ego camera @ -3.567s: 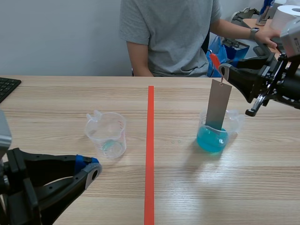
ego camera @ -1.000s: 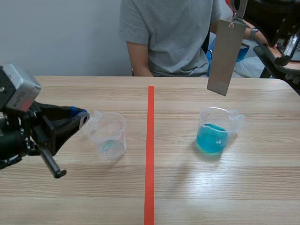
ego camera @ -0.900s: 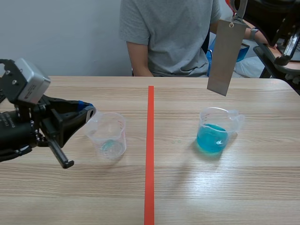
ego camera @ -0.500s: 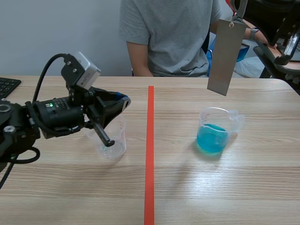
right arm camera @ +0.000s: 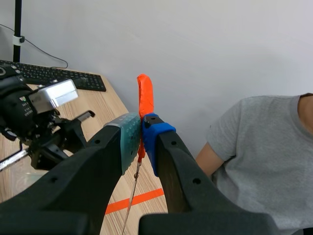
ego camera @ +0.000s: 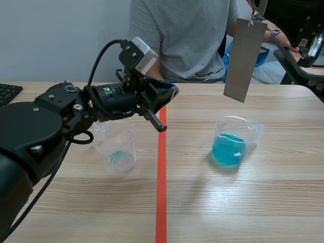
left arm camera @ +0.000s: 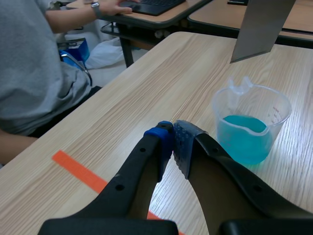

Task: Do the redox reaction experiment.
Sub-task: 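Raise the plate and point at it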

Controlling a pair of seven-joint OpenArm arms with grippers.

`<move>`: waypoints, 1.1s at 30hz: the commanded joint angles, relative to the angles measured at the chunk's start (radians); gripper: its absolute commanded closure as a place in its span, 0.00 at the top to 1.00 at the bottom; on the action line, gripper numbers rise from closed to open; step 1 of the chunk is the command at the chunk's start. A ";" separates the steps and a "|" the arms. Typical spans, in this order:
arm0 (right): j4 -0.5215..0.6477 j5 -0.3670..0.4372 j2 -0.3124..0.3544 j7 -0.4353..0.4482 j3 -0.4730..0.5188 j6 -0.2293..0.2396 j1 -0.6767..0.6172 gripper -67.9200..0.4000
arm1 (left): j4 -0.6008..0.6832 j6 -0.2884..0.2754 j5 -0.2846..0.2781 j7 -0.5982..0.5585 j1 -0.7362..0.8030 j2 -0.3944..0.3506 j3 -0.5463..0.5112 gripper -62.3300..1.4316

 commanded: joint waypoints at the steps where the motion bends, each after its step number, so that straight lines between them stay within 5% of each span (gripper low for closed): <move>1: 0.024 0.019 0.014 0.021 0.021 0.006 0.023 0.02 | 0.001 0.003 -0.016 -0.028 -0.035 0.026 0.012 0.08; 12: 0.027 0.019 0.014 0.017 0.021 0.006 0.023 0.02 | -0.134 0.014 0.047 -0.082 -0.145 0.111 0.042 0.09; 24: 0.027 0.019 0.014 0.017 0.021 0.006 0.023 0.02 | -0.151 0.006 0.118 -0.091 -0.151 0.111 0.056 0.09; 33: 0.027 0.019 0.014 0.017 0.021 0.006 0.023 0.02 | -0.151 0.006 0.117 -0.091 -0.151 0.110 0.108 0.09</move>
